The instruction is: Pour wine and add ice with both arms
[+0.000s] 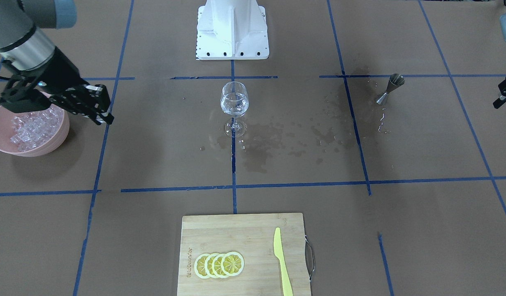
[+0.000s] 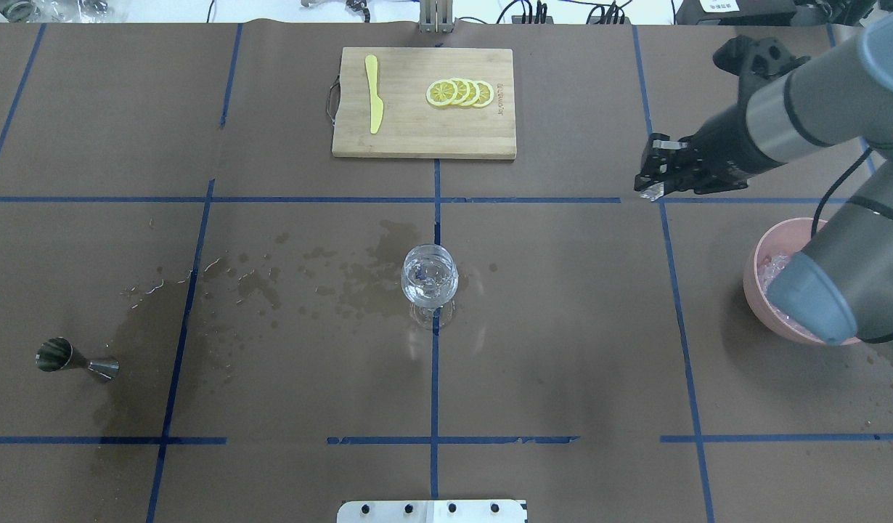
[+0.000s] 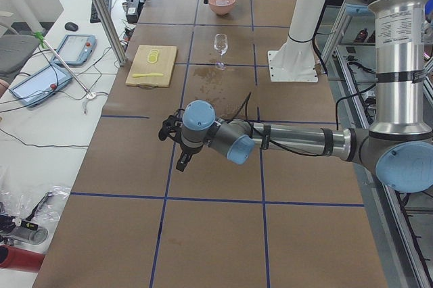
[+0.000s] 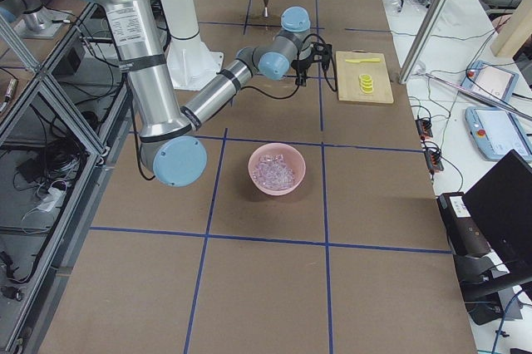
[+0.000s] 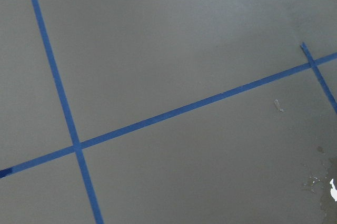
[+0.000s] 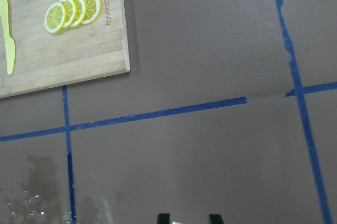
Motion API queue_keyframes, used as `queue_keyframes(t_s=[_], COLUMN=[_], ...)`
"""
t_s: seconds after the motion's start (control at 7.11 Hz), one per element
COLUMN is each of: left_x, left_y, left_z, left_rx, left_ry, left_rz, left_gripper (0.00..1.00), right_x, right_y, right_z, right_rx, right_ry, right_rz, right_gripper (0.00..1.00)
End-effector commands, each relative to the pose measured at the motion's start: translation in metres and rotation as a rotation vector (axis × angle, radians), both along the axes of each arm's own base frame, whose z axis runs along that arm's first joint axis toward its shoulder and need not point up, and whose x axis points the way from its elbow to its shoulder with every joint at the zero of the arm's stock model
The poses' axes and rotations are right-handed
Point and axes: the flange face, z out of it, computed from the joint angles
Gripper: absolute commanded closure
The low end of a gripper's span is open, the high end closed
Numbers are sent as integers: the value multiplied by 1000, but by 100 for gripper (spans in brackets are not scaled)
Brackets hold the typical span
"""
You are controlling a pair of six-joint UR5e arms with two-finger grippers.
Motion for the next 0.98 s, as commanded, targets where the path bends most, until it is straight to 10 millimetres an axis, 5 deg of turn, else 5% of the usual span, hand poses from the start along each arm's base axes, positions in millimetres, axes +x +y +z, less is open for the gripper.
queue_keyframes(t_s=[0.0,0.14,0.42,0.84], left_x=[-22,-23,-23,-23], left_y=[-1,3,5,5], left_z=[12,16,18,18], left_rx=[-3,-10,-19,-18], left_ry=[-28,-28,-26,-24], left_rz=[-14,-16,-21,-22], left_gripper=[0,0,0,0], right_x=[-80,-107,-150,-177], right_y=[30,48,82,95], right_z=[-89,-124,-164,-176], right_rx=[-74,-88,-87,-80], right_ry=[-9,-23,-53,-52], right_rz=[55,70,97,95], right_gripper=[100,100,100,100])
